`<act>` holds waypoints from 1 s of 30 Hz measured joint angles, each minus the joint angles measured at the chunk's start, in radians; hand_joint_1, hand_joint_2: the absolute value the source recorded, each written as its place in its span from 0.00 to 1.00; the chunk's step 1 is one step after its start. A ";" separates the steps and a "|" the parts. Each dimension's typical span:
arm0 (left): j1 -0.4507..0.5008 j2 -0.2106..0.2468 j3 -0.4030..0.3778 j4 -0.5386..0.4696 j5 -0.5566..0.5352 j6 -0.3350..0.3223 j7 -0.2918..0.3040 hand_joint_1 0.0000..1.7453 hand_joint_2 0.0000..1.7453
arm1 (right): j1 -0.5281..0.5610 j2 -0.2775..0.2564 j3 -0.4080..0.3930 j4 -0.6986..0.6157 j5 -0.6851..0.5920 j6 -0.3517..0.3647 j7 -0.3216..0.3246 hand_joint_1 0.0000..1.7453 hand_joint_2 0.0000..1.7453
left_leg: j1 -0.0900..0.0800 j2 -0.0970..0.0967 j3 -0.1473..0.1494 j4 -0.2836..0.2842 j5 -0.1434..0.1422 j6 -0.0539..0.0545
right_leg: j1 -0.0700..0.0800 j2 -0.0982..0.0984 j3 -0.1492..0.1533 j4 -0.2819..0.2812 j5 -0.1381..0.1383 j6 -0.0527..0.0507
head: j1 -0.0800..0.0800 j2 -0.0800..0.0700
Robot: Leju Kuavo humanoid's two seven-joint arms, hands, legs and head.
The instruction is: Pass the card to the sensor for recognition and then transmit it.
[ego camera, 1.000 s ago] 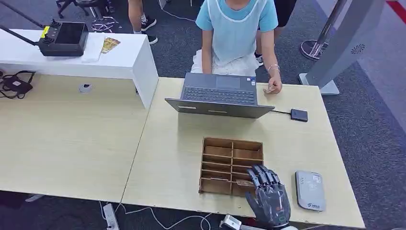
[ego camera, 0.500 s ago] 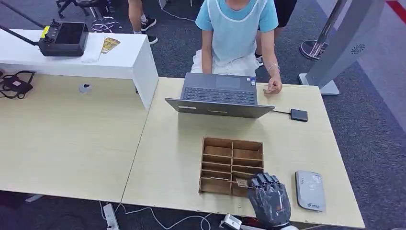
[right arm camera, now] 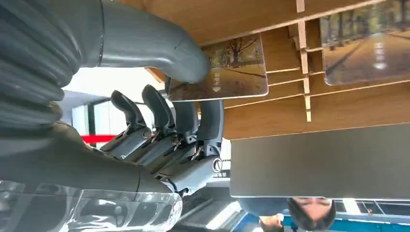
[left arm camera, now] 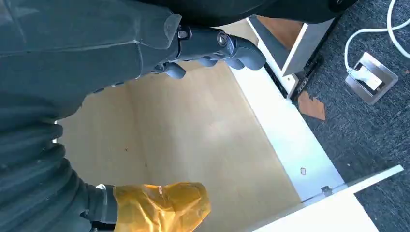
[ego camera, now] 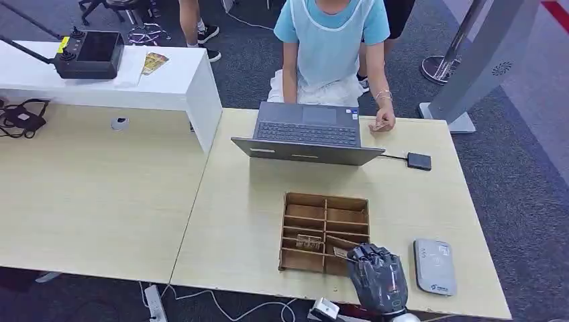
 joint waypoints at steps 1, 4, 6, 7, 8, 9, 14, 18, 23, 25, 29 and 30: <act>0.000 0.000 0.000 0.000 0.000 0.000 0.000 0.00 1.00 | -0.001 0.004 -0.001 0.000 -0.041 0.000 -0.025 0.99 1.00 | 0.000 0.000 0.000 0.000 0.000 0.000 | 0.000 0.000 0.000 0.000 0.000 0.000 | 0.000 0.000; 0.000 0.000 0.000 0.000 0.000 0.000 0.000 0.00 1.00 | -0.001 0.015 -0.004 0.000 -0.172 0.000 -0.097 1.00 1.00 | 0.000 0.000 0.000 0.000 0.000 0.000 | 0.000 0.000 0.000 0.000 0.000 0.000 | 0.000 0.000; 0.000 0.000 0.000 0.000 0.000 0.000 -0.001 0.00 1.00 | -0.003 0.021 -0.005 0.000 -0.238 0.004 -0.128 1.00 1.00 | 0.000 0.000 0.000 0.000 0.000 0.000 | 0.000 0.000 0.000 0.000 0.000 0.000 | 0.000 0.000; 0.000 0.000 0.001 0.000 0.000 0.000 -0.002 0.00 1.00 | -0.004 0.023 -0.005 -0.002 -0.288 0.007 -0.151 1.00 1.00 | 0.000 0.000 0.000 0.000 0.000 0.000 | 0.000 0.000 0.000 0.000 0.000 0.000 | 0.000 0.000; 0.000 0.000 0.001 0.000 0.000 0.000 -0.002 0.00 1.00 | -0.004 0.025 -0.006 -0.004 -0.326 0.012 -0.168 1.00 1.00 | 0.000 0.000 0.000 0.000 0.000 0.000 | 0.000 0.000 0.000 0.000 0.000 0.000 | 0.000 0.000; 0.000 0.000 0.001 0.000 0.000 0.000 -0.002 0.00 1.00 | -0.005 0.027 -0.006 -0.007 -0.358 0.024 -0.187 1.00 1.00 | 0.000 0.000 0.000 0.000 0.000 0.000 | 0.000 0.000 0.000 0.000 0.000 0.000 | 0.000 0.000; 0.000 0.000 0.004 0.000 0.000 0.000 -0.010 0.00 1.00 | -0.005 0.034 -0.011 -0.031 -0.503 0.088 -0.277 1.00 1.00 | 0.000 0.000 0.000 0.000 0.000 0.000 | 0.000 0.000 0.000 0.000 0.000 0.000 | 0.000 0.000; 0.000 0.000 0.010 0.000 0.000 0.000 -0.012 0.00 1.00 | -0.004 0.038 -0.021 -0.055 -0.594 0.139 -0.334 1.00 1.00 | 0.000 0.000 0.000 0.000 0.000 0.000 | 0.000 0.000 0.000 0.000 0.000 0.000 | 0.000 0.000; 0.000 0.000 0.013 0.000 0.000 0.000 -0.015 0.00 1.00 | -0.001 0.048 -0.042 -0.088 -0.690 0.201 -0.395 1.00 1.00 | 0.000 0.000 0.000 0.000 0.000 0.000 | 0.000 0.000 0.000 0.000 0.000 0.000 | 0.000 0.000; 0.000 0.000 0.016 0.000 0.000 0.000 -0.018 0.00 1.00 | 0.001 0.052 -0.052 -0.106 -0.739 0.236 -0.424 1.00 1.00 | 0.000 0.000 0.000 0.000 0.000 0.000 | 0.000 0.000 0.000 0.000 0.000 0.000 | 0.000 0.000; 0.000 0.000 0.016 0.000 0.000 0.000 -0.020 0.00 1.00 | 0.003 0.058 -0.082 -0.148 -0.846 0.319 -0.481 1.00 1.00 | 0.000 0.000 0.000 0.000 0.000 0.000 | 0.000 0.000 0.000 0.000 0.000 0.000 | 0.000 0.000; 0.000 0.000 0.016 0.000 0.000 0.000 -0.021 0.00 1.00 | 0.002 0.061 -0.091 -0.160 -0.876 0.344 -0.497 1.00 1.00 | 0.000 0.000 0.000 0.000 0.000 0.000 | 0.000 0.000 0.000 0.000 0.000 0.000 | 0.000 0.000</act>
